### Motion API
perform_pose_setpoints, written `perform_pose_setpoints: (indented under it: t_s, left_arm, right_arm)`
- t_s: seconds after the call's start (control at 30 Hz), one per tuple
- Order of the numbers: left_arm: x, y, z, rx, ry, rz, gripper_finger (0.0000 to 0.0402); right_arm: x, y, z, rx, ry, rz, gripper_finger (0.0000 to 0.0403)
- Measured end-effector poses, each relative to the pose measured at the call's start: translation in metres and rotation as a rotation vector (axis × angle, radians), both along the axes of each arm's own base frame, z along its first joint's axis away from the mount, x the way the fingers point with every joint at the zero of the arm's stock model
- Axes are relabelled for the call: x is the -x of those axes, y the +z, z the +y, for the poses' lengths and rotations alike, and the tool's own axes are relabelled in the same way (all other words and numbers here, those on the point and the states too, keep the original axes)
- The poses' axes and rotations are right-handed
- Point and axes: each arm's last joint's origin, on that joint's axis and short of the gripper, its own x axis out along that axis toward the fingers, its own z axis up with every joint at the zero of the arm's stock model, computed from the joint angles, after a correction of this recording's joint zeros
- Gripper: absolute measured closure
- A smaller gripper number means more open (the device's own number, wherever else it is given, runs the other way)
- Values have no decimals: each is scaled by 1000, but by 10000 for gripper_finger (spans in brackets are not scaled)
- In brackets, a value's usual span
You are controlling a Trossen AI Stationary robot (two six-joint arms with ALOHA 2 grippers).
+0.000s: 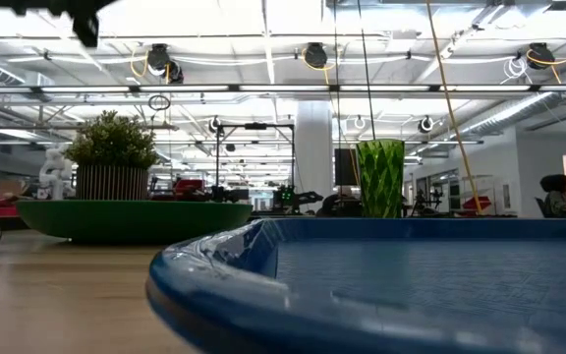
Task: Pick and place plate/cup/fork/spoon on tray
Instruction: Put the green cup on the blue tray
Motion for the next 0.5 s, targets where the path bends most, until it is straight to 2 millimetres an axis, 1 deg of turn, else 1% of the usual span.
perform_pose_setpoints:
  t_s: [0.13,0.23,0.4,0.5]
  left_arm:
    - [-8,37,5,7,93,-23,394]
    - [-18,60,9,6,131,0,394]
    - [-41,91,14,2,170,68,394]
    - [-59,105,18,-11,175,128,394]
  right_arm:
    - [1,0,-4,28,5,8,403]
    - [2,0,-6,34,-2,10,403]
    - [-1,-10,-9,16,-7,46,403]
    - [-3,-17,-9,-10,10,66,403]
